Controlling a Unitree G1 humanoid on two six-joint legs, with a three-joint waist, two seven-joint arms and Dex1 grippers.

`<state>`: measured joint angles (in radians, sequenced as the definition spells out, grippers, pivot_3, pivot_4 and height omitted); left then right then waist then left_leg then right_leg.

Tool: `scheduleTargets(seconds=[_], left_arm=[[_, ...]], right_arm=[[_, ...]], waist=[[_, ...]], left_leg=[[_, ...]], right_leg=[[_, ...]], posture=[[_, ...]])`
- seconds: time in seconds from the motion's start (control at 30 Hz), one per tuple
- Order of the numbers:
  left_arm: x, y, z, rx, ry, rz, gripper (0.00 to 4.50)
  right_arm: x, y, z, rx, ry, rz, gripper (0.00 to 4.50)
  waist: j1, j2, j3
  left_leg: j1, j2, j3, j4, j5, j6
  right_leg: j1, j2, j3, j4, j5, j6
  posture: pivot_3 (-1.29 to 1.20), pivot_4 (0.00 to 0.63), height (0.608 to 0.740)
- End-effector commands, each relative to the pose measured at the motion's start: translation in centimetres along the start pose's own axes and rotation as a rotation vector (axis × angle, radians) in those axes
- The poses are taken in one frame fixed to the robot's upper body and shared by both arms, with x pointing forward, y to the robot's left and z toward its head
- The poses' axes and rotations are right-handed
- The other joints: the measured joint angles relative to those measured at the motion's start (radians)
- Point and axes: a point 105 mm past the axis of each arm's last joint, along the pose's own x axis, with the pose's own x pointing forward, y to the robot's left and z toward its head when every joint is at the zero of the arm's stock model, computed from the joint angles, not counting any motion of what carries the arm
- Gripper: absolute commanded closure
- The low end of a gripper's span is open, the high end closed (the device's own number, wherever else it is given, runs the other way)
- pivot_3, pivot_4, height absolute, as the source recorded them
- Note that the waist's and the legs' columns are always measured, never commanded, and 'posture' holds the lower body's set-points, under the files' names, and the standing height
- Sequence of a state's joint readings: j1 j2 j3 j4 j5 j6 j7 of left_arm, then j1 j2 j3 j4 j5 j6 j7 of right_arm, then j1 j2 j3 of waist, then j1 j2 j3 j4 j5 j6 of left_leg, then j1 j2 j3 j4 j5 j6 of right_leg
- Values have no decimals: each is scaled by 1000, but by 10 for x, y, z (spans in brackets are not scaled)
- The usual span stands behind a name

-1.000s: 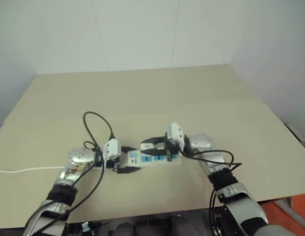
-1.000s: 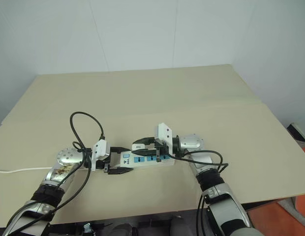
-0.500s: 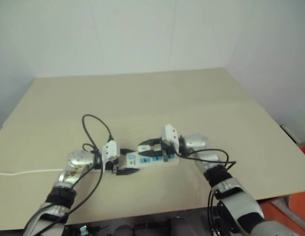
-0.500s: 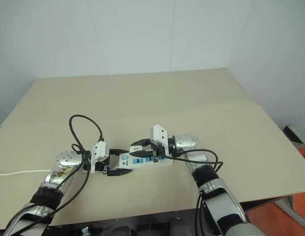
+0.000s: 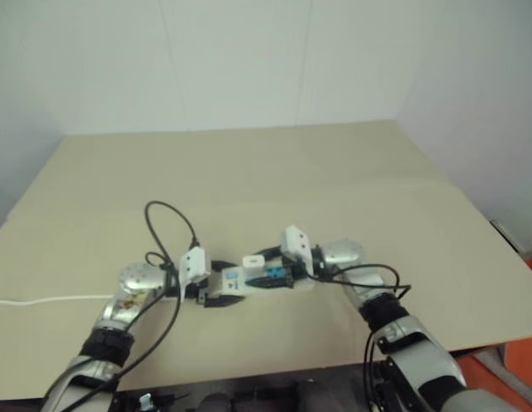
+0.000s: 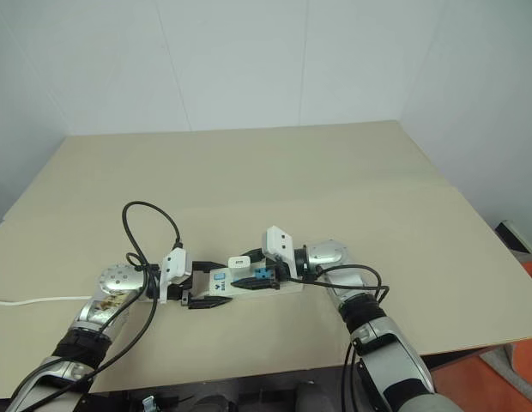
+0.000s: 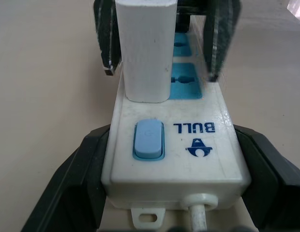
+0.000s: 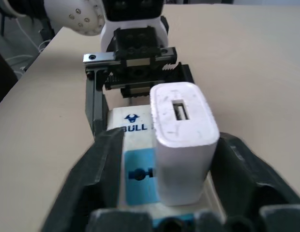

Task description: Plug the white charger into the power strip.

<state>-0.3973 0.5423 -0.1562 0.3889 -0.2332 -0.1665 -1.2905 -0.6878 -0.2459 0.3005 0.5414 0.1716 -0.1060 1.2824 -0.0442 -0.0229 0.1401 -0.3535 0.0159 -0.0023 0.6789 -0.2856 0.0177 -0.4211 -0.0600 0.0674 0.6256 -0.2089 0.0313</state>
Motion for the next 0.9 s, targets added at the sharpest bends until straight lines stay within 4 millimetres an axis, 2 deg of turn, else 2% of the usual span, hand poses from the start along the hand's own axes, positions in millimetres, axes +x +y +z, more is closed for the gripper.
scheduleTargets(seconds=[0.03, 0.1, 0.17, 0.23, 0.47, 0.57, 0.7, 0.83, 0.9], left_arm=[[6, -3, 0, 16, 17, -45, 1217], [7, -2, 0, 16, 19, -47, 1217], [6, -2, -1, -6, 37, -69, 496], [4, -3, 2, -15, 28, -91, 12], [-13, 2, 22, 2, -40, -53, 12], [-18, 2, 28, 22, -57, -26, 12], [-30, 1, 46, 47, -92, 11, 12], [-42, -4, 59, 62, -102, 24, 12], [-55, -5, 66, 64, -96, 57, 12]], right_arm=[[0, 4, 0, 10, 14, 19, 24], [-3, 4, 2, 4, 14, 19, 24], [-9, 1, 8, -4, 5, 0, 0], [-17, -1, 16, -21, -9, -20, 0], [-62, -4, 47, -104, -38, -136, 0], [-78, -3, 52, -111, -22, -175, 0], [-109, -4, 63, -139, -14, -271, 0], [-130, 1, 64, -135, 8, -332, 0], [-145, 4, 63, -134, 27, -391, 0]], waist=[[1, 0, 0], [2, 0, 0], [4, 0, 0], [4, -1, 1], [2, -1, 5], [1, -2, 6], [2, -2, 9], [3, -4, 12], [2, -5, 14]], left_leg=[[0, 0, 0, 0, 0, 0], [0, 0, 0, 0, 0, 0], [-1, 0, 0, 0, 0, 0], [-2, -1, 0, 0, 0, 0], [-5, 0, 0, 0, 0, 0], [-7, 0, -1, 0, 0, 0], [-7, 0, -1, 0, 0, 0], [-7, 0, -1, 0, 0, 0], [-7, 0, -1, 0, 0, 0]], right_leg=[[0, 0, 0, 0, 0, 0], [0, 0, 0, 0, 0, 0], [0, 0, 0, -1, 0, 0], [-1, 0, 0, -1, 0, 0], [-4, 0, 0, -1, 0, 0], [-5, 0, -1, -2, 0, 0], [-5, 0, -1, -1, 0, 0], [-5, 0, -1, -2, 0, 1], [-5, 0, -1, -3, -1, 1]], posture=[[0, 150, 740], [0, 150, 740], [0, 150, 740], [0, 150, 740], [0, 150, 740], [0, 150, 740], [0, 150, 740], [0, 150, 740], [0, 150, 740]])
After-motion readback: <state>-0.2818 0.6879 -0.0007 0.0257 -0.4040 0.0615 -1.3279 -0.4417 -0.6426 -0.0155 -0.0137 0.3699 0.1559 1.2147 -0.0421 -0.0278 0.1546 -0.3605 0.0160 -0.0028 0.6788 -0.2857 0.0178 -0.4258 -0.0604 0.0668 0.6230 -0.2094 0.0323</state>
